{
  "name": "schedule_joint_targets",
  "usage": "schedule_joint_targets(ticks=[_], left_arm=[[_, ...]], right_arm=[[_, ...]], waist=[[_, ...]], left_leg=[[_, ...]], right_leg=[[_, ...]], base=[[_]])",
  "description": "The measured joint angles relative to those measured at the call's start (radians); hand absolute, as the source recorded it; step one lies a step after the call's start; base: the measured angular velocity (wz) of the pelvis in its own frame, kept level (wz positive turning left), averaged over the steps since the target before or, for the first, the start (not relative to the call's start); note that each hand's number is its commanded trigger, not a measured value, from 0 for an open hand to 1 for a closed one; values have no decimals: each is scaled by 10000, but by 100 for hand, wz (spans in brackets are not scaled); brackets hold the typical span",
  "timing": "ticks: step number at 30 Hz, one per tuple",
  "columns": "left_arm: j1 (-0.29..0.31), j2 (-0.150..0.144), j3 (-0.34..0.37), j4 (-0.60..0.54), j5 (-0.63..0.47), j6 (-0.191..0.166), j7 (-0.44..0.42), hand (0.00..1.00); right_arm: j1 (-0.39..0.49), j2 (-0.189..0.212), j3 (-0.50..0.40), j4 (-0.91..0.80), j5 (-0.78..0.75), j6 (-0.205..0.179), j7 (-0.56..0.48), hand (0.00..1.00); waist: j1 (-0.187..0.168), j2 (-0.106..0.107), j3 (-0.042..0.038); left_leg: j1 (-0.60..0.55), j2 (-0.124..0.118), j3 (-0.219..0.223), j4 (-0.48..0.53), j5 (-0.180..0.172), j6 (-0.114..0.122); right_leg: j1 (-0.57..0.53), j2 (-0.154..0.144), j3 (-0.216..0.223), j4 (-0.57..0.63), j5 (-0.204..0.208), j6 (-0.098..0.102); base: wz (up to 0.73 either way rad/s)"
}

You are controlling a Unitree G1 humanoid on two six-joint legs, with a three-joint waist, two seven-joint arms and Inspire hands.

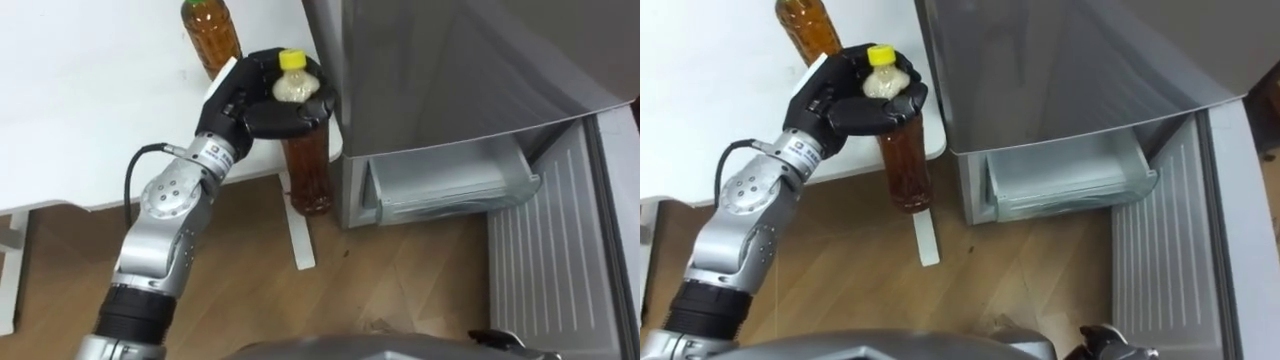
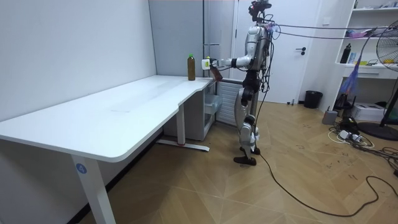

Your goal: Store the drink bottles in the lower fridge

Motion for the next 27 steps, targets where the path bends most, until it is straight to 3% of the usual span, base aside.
schedule_joint_targets(ticks=[6,12,15,17,22,27], left_arm=[[9,-156,-69,-284,-372,-16,-70,100],[436,-240,-248,-725,-621,-351,-9,100],[708,-95,-409,-719,-626,-412,5,100],[824,36,-639,-720,-626,-413,-34,100],[1077,33,-640,-707,-628,-422,-78,100],[1382,27,-674,-655,-610,-515,-221,100]], right_arm=[[-33,-102,99,-788,-5,-89,62,0],[-79,-214,473,-1451,-31,-187,84,0],[-147,-51,662,-2236,374,-470,193,0],[-304,89,989,-2532,712,-967,438,0],[-328,456,1442,-3320,722,-1162,924,0],[-324,445,1633,-3870,721,-1162,1384,0]], waist=[[188,32,45],[600,-23,57],[738,-132,46],[770,-191,39],[839,-197,38],[908,-199,44]], left_leg=[[-1,3,-23,61,0,0],[7,-5,-36,56,2,-4],[23,-1,-53,58,3,-5],[19,-13,-150,57,2,-5],[20,-31,-278,58,2,-6],[-61,-37,-295,151,1,-6]], right_leg=[[57,-1,-80,-3,1,1],[51,-13,-201,-118,0,1],[95,-9,-242,-175,1,-2],[138,-27,-430,-178,2,-1],[282,-43,-507,-177,3,0],[261,-51,-507,-171,3,0]], base=[[2],[2],[2],[15],[12],[1]])
